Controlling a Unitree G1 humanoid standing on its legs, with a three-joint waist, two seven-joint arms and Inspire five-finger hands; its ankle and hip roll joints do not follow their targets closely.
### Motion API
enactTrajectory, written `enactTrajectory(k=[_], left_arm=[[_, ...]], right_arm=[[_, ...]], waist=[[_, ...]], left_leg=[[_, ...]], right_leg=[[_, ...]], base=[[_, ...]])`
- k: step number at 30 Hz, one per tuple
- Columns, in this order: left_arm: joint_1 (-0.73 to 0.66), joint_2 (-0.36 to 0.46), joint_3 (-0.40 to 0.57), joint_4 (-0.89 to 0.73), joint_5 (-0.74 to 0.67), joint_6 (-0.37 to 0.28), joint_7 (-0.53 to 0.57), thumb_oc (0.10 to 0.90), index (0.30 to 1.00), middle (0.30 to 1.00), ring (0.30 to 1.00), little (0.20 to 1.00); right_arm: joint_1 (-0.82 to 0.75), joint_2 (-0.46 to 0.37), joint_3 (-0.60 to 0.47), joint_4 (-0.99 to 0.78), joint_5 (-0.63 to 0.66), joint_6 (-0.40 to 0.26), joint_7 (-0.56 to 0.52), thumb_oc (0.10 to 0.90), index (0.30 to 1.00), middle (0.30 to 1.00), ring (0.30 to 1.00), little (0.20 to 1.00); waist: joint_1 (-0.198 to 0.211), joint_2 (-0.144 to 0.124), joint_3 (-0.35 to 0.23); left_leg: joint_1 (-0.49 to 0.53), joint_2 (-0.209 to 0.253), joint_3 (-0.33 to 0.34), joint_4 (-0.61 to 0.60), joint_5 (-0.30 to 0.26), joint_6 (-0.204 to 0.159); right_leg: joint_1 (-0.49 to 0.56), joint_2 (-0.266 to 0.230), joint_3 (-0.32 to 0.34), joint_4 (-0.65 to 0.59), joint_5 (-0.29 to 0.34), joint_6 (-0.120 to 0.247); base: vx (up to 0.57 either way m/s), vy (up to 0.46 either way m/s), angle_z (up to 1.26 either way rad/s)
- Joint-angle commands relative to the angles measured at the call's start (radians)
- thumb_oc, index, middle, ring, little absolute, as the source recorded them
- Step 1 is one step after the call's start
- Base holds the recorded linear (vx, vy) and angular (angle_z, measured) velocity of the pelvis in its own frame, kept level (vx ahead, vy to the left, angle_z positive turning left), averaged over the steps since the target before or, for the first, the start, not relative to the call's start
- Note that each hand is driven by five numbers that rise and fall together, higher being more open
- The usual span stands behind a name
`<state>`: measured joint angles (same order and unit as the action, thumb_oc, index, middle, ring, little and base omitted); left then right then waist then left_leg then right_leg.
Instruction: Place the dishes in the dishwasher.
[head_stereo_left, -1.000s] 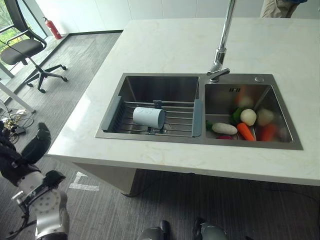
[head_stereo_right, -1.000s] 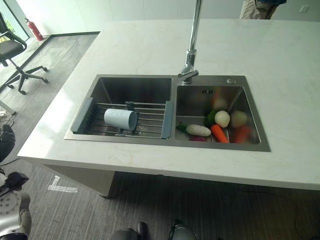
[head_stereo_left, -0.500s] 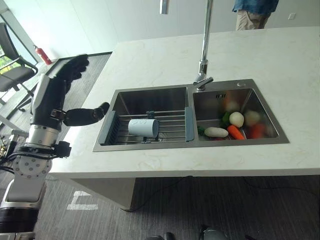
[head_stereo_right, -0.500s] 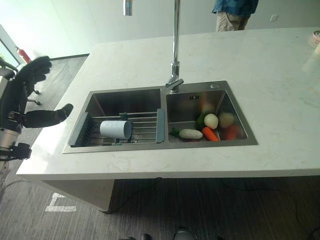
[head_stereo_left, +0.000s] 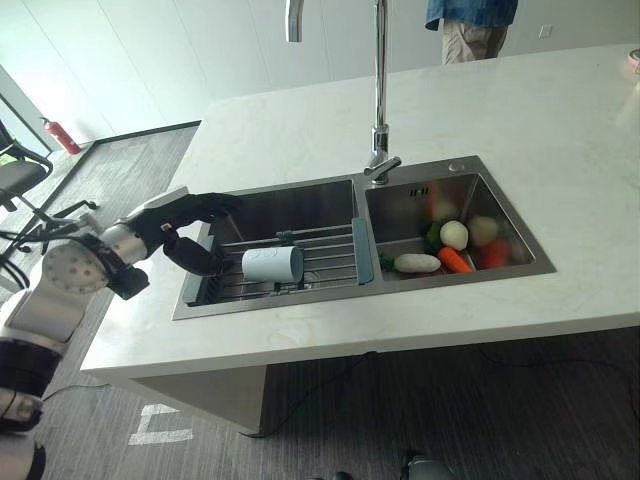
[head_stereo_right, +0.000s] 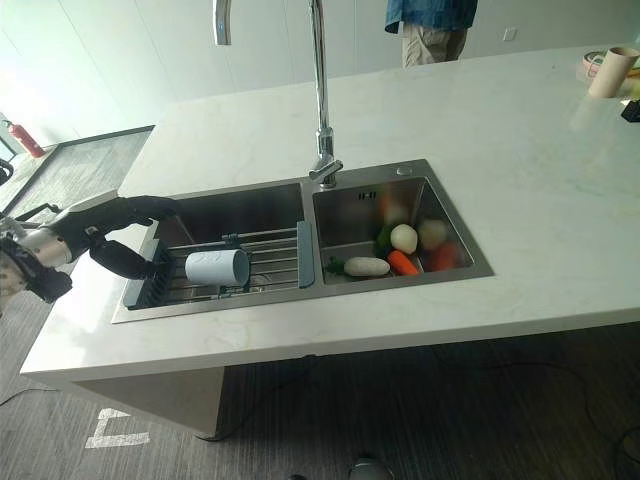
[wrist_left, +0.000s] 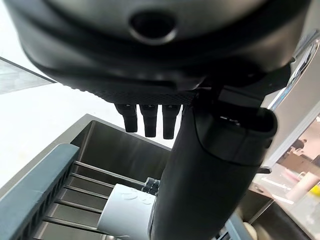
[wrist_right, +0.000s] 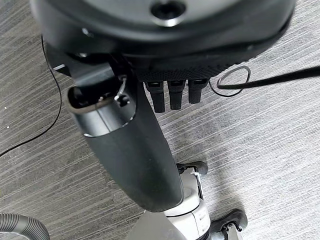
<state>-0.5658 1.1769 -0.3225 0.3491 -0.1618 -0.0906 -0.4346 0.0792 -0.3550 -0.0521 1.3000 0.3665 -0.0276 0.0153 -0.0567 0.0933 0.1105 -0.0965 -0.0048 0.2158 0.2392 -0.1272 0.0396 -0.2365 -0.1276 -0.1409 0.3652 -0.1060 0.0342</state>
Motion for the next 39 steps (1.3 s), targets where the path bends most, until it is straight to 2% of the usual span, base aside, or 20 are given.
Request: enactTrajectory(k=[1,6,14,24,39], left_arm=[[-0.134,0.087,0.098,0.005,0.026,-0.043,0.010,0.800,0.900,0.900,0.900,0.900],[-0.199,0.119,0.030,0.034,0.115,-0.091,0.035,0.800,0.900,0.900,0.900,0.900],[-0.172,0.133,0.042,0.012,0.159,-0.137,0.010,0.800,0.900,0.900,0.900,0.900],[-0.167,0.120,0.038,0.013,0.174,-0.153,0.035,0.800,0.900,0.900,0.900,0.900],[-0.174,0.110,0.033,0.042,0.238,-0.144,0.093,0.800,0.900,0.900,0.900,0.900]], right_arm=[[-0.003,-0.049,-0.018,-0.006,0.038,-0.012,0.002,0.800,0.900,0.900,0.900,0.900],[0.000,-0.059,-0.018,-0.017,0.044,-0.014,0.003,0.800,0.900,0.900,0.900,0.900],[0.007,-0.072,-0.019,-0.064,0.055,-0.021,0.005,0.800,0.900,0.900,0.900,0.900],[0.006,-0.093,-0.024,-0.093,0.069,-0.020,0.008,0.800,0.900,0.900,0.900,0.900],[0.003,-0.099,-0.026,-0.137,0.076,-0.032,0.028,0.800,0.900,0.900,0.900,0.900]], waist=[[-0.024,0.016,-0.010],[-0.032,0.023,0.004],[-0.039,0.028,0.030],[-0.052,0.025,0.071],[-0.053,0.007,0.121]], left_leg=[[-0.023,0.011,-0.071,0.061,-0.166,-0.039],[-0.038,0.008,-0.068,0.061,-0.159,-0.043],[-0.058,0.010,-0.054,0.061,-0.145,-0.048],[-0.089,0.013,-0.044,0.061,-0.126,-0.054],[-0.121,0.007,-0.038,0.061,-0.109,-0.051]], right_leg=[[0.077,-0.076,0.065,-0.065,-0.067,0.184],[0.056,-0.079,0.078,-0.065,-0.062,0.188],[0.031,-0.085,0.087,-0.065,-0.056,0.188],[-0.001,-0.087,0.098,-0.065,-0.047,0.184],[-0.033,-0.100,0.094,-0.065,-0.028,0.185]], base=[[0.00,0.000,0.00],[0.00,0.006,0.00],[0.00,0.019,-0.09],[-0.02,0.017,-0.07],[-0.01,0.005,-0.01]])
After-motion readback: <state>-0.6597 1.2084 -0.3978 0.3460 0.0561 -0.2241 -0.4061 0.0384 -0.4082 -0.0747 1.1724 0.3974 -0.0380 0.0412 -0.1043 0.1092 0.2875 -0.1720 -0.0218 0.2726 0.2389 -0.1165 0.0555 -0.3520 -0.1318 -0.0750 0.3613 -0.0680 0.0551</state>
